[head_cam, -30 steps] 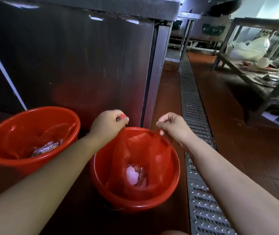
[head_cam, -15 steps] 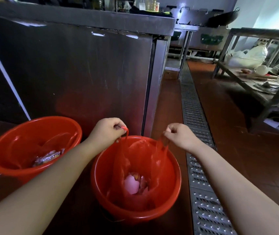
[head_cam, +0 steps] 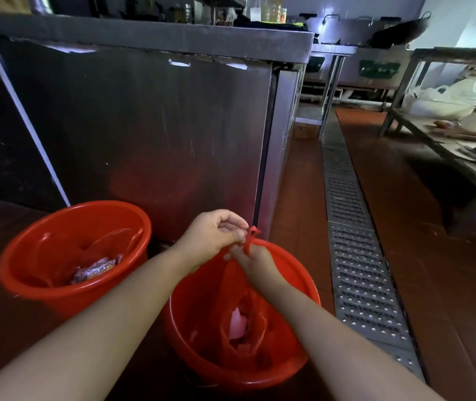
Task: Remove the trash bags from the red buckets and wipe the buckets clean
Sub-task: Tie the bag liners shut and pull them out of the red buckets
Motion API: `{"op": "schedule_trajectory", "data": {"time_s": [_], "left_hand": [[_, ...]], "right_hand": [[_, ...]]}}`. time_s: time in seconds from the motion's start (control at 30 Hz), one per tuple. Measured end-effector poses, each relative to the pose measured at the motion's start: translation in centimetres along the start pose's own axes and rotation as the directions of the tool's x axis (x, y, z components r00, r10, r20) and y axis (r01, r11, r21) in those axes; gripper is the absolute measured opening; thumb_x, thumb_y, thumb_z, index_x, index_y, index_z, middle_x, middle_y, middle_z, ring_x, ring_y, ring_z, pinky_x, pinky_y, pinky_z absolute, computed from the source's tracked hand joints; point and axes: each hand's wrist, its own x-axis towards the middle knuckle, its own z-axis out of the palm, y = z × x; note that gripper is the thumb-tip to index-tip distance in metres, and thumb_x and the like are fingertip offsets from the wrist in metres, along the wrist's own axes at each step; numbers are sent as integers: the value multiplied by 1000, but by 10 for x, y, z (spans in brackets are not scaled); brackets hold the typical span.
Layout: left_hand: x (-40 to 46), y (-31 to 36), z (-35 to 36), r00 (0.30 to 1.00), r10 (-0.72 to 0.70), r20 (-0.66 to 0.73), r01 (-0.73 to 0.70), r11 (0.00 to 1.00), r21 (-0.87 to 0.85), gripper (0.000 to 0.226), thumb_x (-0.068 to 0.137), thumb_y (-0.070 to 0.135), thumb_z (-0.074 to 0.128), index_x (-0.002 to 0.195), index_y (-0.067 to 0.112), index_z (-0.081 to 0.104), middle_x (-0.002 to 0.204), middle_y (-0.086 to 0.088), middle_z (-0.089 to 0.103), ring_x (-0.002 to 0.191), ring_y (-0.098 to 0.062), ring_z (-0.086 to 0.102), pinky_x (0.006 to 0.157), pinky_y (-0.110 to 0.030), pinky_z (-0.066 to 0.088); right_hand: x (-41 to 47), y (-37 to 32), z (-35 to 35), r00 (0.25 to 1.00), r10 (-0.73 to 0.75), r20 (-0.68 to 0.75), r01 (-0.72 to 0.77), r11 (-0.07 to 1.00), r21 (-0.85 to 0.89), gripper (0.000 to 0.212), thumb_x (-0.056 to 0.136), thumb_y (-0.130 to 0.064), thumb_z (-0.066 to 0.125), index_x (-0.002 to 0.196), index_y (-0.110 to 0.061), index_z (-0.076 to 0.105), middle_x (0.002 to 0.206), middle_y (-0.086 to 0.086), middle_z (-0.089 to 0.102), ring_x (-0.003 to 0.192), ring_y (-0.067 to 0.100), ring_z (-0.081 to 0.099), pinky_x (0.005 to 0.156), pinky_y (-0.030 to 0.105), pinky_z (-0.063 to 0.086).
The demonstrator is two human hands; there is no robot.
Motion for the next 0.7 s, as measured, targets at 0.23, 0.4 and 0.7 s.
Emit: {"op": "schedule_trajectory", "data": {"time_s": [0.23,0.4,0.7], "left_hand": [[13,-42,-1,987,85,139,-152,791,593,24,76,10,71,98,20,72,86,6,63,87,-9,56,79,-19,43],[12,-48,13,993,86,-86,-44,913,405,16,78,8,70,75,23,67,69,9,60,65,-1,55,62,-12,39],[-11,-64,28,989,-148,17,148,989,7,23,80,-6,65,79,17,65,73,7,66,69,-1,59,66,-11,46]], "right_hand": [[-4,3,-19,986,124,107,-155,918,365,35,102,-28,36,74,-14,52,52,0,33,42,10,32,42,23,28],[-3,7,-27,976,167,143,-214,866,452,29,101,-22,40,81,-9,56,48,-1,49,39,9,36,45,23,32],[-1,19,-54,939,279,199,-343,734,586,20,77,10,65,66,-5,67,61,13,62,48,14,56,48,21,47]]}}
